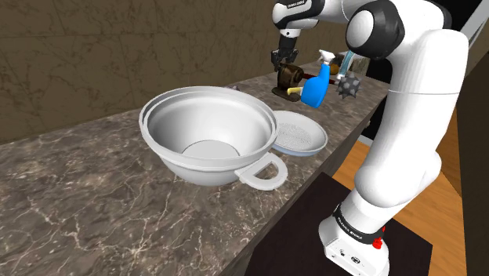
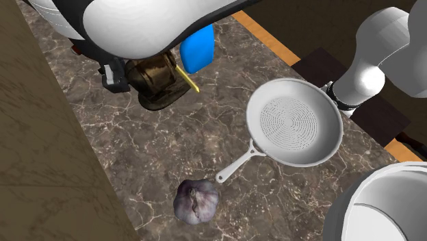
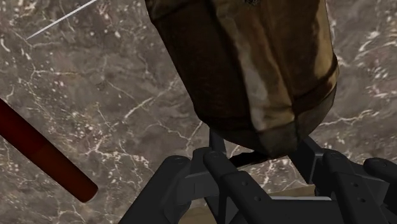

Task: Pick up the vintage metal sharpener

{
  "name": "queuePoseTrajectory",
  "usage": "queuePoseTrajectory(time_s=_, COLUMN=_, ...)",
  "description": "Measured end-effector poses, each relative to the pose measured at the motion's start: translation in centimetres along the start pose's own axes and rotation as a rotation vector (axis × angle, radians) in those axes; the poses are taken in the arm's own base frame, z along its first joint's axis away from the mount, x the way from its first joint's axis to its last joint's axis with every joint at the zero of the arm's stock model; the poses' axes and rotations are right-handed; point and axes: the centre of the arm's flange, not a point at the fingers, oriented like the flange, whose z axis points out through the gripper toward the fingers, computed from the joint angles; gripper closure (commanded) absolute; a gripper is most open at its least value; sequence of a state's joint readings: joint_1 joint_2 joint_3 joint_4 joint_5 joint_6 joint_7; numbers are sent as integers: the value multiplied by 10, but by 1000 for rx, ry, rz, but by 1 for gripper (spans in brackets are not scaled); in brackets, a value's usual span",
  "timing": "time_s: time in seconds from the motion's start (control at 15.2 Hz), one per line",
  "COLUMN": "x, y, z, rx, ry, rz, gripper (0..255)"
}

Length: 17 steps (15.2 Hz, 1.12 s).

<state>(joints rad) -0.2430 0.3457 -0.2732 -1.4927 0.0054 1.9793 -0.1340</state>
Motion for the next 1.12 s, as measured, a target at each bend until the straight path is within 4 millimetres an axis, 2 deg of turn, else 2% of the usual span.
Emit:
queuePoseTrajectory(time_s=0.2, x=0, y=0, z=-5, rx=1, ry=-3, rz=-1, gripper=255)
queuePoseTrajectory(time_s=1.12, x=10, y=8, z=-74, rx=1, ry=-4, rz=-1, gripper=255)
